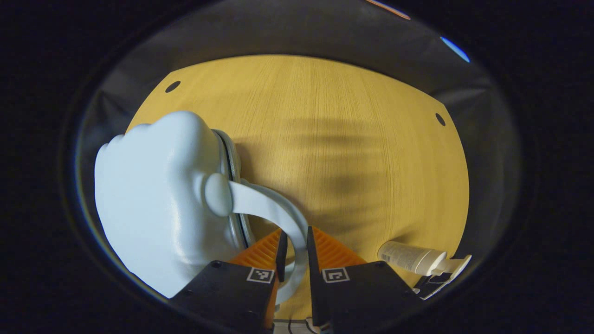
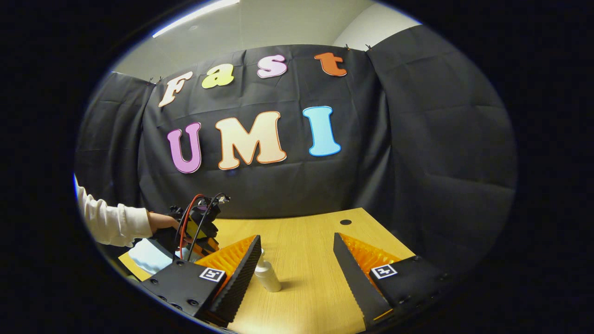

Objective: First open the suitcase, pack the skin care products into it, and then close the suitcase.

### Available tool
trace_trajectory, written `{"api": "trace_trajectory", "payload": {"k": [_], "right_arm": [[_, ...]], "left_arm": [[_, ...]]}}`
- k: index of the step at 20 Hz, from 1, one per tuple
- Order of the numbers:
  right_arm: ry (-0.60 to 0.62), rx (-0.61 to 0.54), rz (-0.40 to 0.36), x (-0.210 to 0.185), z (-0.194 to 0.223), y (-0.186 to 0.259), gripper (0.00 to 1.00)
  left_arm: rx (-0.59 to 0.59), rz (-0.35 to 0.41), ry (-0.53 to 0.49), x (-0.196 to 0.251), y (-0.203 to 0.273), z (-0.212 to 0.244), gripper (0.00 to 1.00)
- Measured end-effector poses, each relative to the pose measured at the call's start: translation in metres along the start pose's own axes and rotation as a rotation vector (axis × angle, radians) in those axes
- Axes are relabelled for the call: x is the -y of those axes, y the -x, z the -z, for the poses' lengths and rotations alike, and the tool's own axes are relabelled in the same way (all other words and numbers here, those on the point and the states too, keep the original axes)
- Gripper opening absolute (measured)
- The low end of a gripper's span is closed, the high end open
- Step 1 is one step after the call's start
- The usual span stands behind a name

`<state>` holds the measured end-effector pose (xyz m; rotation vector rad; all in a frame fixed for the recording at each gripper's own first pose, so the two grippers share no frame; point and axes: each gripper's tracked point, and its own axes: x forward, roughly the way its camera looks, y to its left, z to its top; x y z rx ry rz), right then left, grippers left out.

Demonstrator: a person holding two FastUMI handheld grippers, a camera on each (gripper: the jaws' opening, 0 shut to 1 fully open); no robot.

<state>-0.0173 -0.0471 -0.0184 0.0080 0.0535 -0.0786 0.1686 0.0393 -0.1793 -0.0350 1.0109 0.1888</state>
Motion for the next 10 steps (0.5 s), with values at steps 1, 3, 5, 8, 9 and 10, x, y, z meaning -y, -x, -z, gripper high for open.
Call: {"api": "trace_trajectory", "payload": {"k": [1, 3, 5, 8, 9, 10], "right_arm": [[0.002, -0.001, 0.0, 0.001, 0.001, 0.001, 0.98], [0.008, -0.006, 0.001, 0.002, 0.003, 0.002, 0.98], [0.016, -0.006, 0.009, 0.005, 0.003, 0.004, 0.98], [0.014, -0.004, 0.025, 0.011, 0.003, 0.007, 0.98], [0.01, -0.006, 0.028, 0.012, 0.004, 0.009, 0.98], [0.007, -0.011, 0.032, 0.014, 0.004, 0.009, 0.98]], "left_arm": [[-0.006, -0.006, -0.003, 0.001, -0.002, 0.001, 0.23], [-0.031, -0.009, -0.011, 0.002, -0.009, 0.003, 0.24], [-0.047, -0.003, 0.006, 0.004, -0.014, 0.005, 0.25], [-0.059, 0.007, 0.021, 0.004, -0.017, 0.007, 0.17], [-0.06, 0.014, 0.025, 0.004, -0.017, 0.007, 0.12], [-0.053, 0.024, 0.047, 0.005, -0.017, 0.006, 0.1]]}}
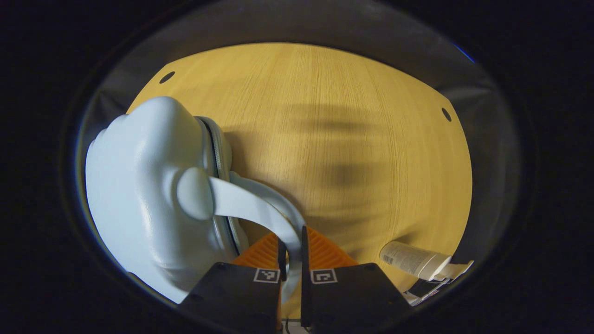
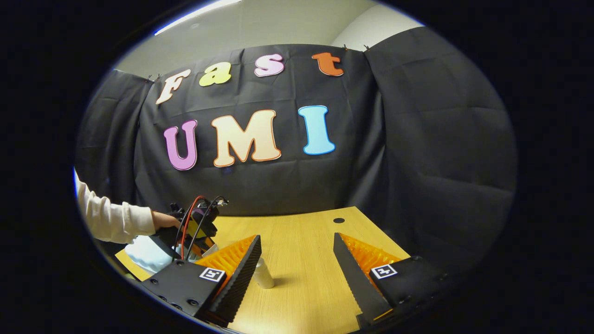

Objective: First open the suitcase, pack the skin care products into it, and then close the suitcase.

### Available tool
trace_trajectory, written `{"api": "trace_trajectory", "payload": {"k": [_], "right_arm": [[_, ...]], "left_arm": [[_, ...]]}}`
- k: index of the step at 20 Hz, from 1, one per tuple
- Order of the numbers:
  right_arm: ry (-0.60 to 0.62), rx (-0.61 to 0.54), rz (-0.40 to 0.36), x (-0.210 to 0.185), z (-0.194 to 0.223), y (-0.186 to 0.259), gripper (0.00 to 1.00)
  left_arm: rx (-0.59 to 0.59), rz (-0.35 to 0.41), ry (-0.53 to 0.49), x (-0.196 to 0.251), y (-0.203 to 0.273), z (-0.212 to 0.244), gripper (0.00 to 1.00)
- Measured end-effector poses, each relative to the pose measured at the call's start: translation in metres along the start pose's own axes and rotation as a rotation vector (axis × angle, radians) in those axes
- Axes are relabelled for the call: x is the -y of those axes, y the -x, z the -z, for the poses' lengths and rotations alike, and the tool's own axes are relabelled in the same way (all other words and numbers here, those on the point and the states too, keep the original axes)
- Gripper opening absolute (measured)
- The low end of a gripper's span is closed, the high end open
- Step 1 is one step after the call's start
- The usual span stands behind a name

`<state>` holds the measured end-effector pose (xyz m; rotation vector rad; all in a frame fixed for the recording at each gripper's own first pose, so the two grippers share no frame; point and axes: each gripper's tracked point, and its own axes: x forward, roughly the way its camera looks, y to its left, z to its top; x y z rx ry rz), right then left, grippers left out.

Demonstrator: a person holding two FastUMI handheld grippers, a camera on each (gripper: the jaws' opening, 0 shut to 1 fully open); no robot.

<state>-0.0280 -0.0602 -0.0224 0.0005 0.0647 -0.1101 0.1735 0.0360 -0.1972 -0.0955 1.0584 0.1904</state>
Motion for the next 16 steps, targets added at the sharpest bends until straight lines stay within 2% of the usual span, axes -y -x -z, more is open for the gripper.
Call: {"api": "trace_trajectory", "payload": {"k": [1, 3, 9, 16], "right_arm": [[-0.001, -0.003, 0.001, 0.0, 0.002, 0.0, 0.98], [0.003, -0.004, 0.0, 0.001, 0.002, 0.001, 0.98], [0.021, -0.019, -0.037, -0.012, 0.007, -0.005, 0.98], [0.037, -0.024, -0.102, -0.04, 0.007, -0.012, 0.98]], "left_arm": [[0.003, 0.013, 0.024, 0.0, 0.0, 0.0, 0.04], [0.001, 0.057, 0.027, 0.004, 0.007, 0.0, 0.0], [0.094, 0.174, 0.057, 0.015, 0.051, -0.019, 0.0], [0.247, 0.295, 0.087, -0.009, 0.15, -0.037, 0.0]]}}
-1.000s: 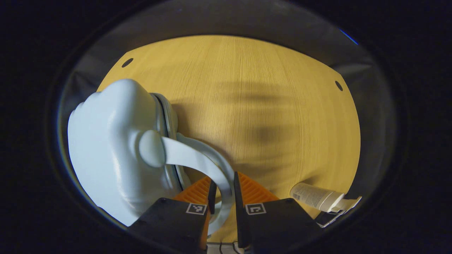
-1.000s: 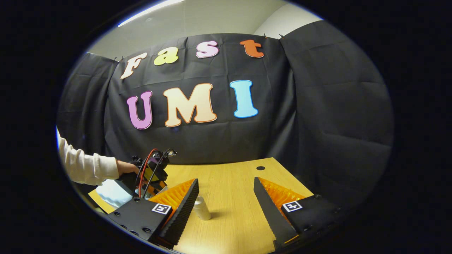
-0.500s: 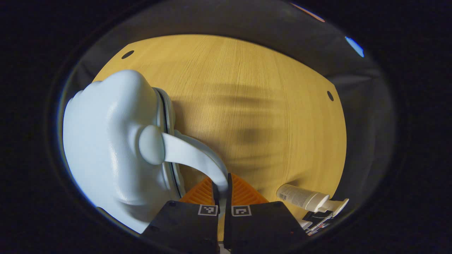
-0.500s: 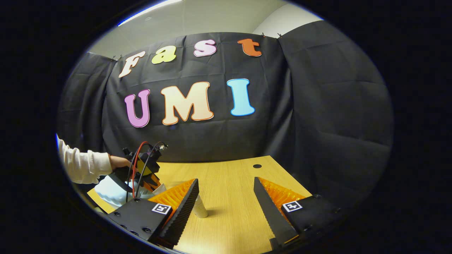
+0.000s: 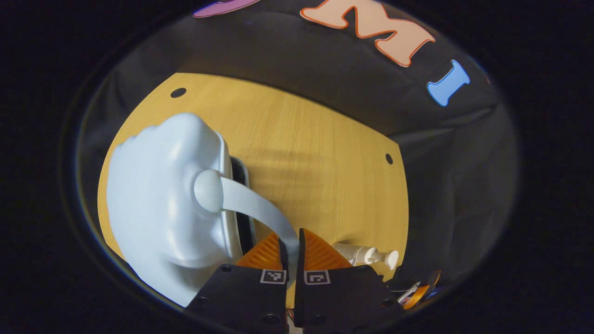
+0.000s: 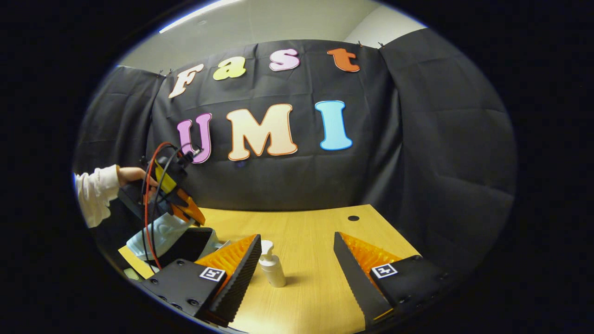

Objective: First open the suitcase, pack the skin care products into it, and then close the suitcase.

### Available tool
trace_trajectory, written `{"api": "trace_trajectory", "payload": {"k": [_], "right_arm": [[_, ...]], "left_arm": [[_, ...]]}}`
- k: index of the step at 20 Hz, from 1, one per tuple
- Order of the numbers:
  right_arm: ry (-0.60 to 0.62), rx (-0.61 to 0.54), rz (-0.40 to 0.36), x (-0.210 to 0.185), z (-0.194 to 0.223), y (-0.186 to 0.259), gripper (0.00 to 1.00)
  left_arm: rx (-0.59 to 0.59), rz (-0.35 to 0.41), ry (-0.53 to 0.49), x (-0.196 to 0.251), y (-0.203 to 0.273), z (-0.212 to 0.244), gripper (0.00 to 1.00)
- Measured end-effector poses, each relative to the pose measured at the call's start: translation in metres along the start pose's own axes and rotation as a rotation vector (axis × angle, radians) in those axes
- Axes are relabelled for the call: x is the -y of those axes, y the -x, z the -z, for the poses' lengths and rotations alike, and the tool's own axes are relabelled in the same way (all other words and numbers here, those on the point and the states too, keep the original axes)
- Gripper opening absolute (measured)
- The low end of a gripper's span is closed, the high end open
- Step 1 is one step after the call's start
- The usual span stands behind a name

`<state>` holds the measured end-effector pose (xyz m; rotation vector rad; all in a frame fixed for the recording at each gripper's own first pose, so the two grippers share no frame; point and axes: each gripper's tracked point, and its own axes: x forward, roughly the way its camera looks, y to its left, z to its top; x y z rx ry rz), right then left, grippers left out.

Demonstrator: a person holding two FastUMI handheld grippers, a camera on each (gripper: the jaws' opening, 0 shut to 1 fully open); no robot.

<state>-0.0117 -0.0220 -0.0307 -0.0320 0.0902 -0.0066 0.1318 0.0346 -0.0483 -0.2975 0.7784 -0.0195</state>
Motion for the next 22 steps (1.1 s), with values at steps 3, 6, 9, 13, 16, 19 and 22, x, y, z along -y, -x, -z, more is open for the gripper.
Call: {"api": "trace_trajectory", "payload": {"k": [3, 6, 9, 13, 16, 19, 22], "right_arm": [[0.008, 0.003, -0.021, -0.012, -0.001, -0.005, 0.98], [0.013, 0.011, -0.035, -0.024, -0.003, -0.01, 0.98], [0.019, 0.018, -0.046, -0.038, -0.004, -0.014, 0.98], [0.03, 0.019, -0.053, -0.057, -0.002, -0.017, 0.98], [0.022, 0.026, -0.054, -0.071, -0.005, -0.017, 0.98], [0.035, 0.04, -0.044, -0.083, -0.007, -0.014, 0.98], [0.055, 0.03, -0.034, -0.092, -0.004, -0.012, 0.98]], "left_arm": [[0.065, 0.023, 0.006, -0.016, 0.052, -0.017, 0.0], [0.117, 0.011, 0.006, -0.052, 0.107, -0.029, 0.0], [0.173, -0.041, 0.013, -0.099, 0.159, -0.041, 0.0], [0.222, -0.122, 0.043, -0.171, 0.208, -0.043, 0.0], [0.245, -0.216, 0.054, -0.234, 0.225, -0.038, 0.0], [0.255, -0.219, 0.088, -0.27, 0.229, -0.033, 0.0], [0.265, -0.17, 0.154, -0.299, 0.228, -0.03, 0.0]]}}
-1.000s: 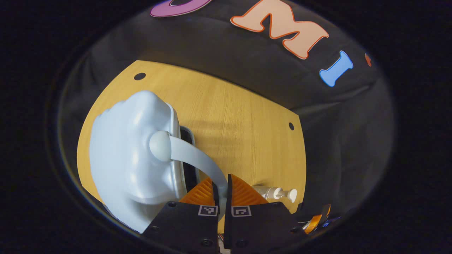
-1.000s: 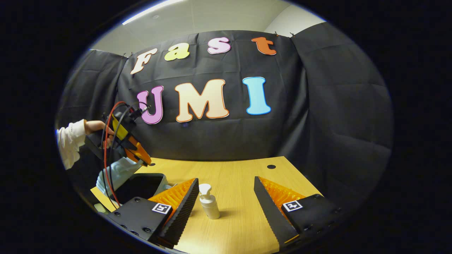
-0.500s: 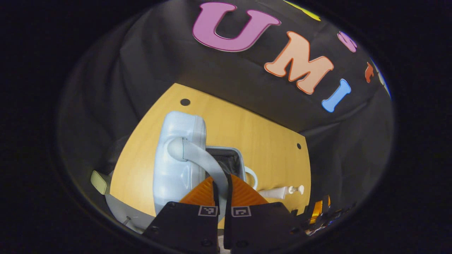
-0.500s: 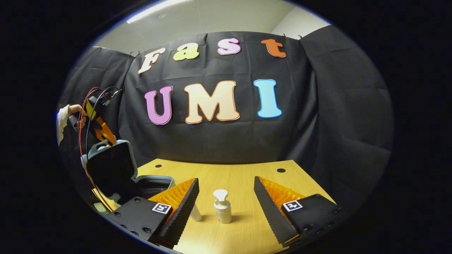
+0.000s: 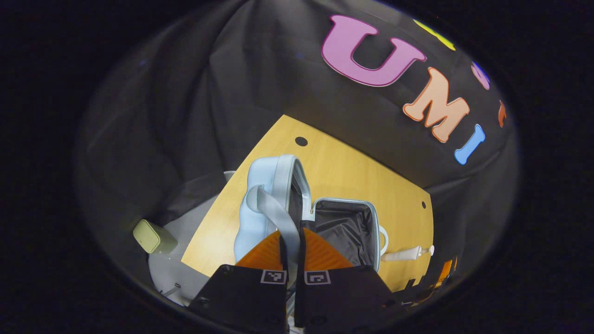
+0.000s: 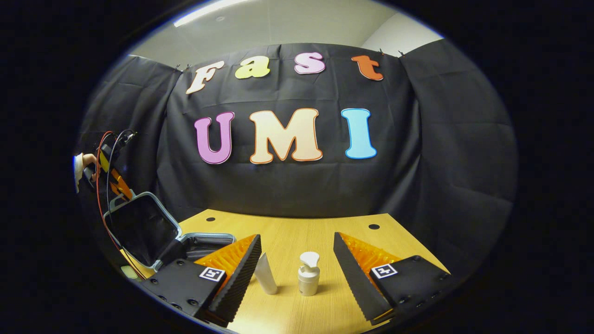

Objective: First open the suitcase, pack the skin care products into it, and then close the suitcase.

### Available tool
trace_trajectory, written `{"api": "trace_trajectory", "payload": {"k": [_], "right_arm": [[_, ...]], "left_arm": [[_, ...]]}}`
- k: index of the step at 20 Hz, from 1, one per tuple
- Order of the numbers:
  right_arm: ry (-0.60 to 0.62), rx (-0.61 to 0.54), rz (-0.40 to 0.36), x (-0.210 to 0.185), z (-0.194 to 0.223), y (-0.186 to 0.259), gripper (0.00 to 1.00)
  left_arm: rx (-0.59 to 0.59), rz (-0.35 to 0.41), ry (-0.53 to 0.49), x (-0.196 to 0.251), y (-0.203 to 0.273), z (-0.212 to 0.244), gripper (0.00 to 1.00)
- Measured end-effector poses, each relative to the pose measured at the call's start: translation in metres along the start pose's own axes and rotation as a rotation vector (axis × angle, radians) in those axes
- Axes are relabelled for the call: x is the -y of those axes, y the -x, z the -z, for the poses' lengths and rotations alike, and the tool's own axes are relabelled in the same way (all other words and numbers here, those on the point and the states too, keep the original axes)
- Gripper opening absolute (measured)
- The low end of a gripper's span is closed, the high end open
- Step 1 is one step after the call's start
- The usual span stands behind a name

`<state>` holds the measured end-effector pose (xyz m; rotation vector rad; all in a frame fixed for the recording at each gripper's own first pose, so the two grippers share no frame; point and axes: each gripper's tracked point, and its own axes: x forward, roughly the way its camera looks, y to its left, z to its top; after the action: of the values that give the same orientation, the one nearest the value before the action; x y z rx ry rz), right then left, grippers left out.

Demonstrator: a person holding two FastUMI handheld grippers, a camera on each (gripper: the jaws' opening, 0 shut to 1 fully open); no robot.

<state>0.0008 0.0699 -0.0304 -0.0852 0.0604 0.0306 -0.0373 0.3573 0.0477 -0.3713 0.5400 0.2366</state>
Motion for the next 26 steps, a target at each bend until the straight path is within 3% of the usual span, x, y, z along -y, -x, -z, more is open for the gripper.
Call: {"api": "trace_trajectory", "payload": {"k": [8, 13, 17, 21, 22, 23, 24, 26], "right_arm": [[0.0, -0.019, 0.026, -0.015, 0.0, 0.003, 0.98], [0.032, -0.042, 0.001, -0.034, 0.004, 0.001, 0.98], [0.054, -0.061, -0.036, -0.055, 0.01, 0.003, 0.96], [0.055, -0.076, -0.057, -0.066, 0.015, 0.005, 0.99], [0.054, -0.083, -0.06, -0.067, 0.018, 0.006, 0.99], [0.052, -0.088, -0.065, -0.068, 0.02, 0.007, 0.99], [0.052, -0.093, -0.067, -0.07, 0.022, 0.007, 0.99], [0.055, -0.107, -0.069, -0.07, 0.027, 0.006, 0.99]], "left_arm": [[0.003, 0.163, 0.227, -0.08, -0.022, 0.018, 0.0], [0.023, 0.31, 0.361, -0.119, -0.04, 0.035, 0.0], [0.055, 0.368, 0.44, -0.142, -0.054, 0.045, 0.0], [0.082, 0.359, 0.488, -0.161, -0.065, 0.055, 0.0], [0.097, 0.247, 0.434, -0.187, -0.07, 0.061, 0.04], [0.075, 0.179, 0.388, -0.201, -0.083, 0.074, 0.01], [0.019, 0.158, 0.363, -0.207, -0.085, 0.095, 0.04], [0.016, 0.166, 0.348, -0.206, -0.08, 0.099, 0.09]]}}
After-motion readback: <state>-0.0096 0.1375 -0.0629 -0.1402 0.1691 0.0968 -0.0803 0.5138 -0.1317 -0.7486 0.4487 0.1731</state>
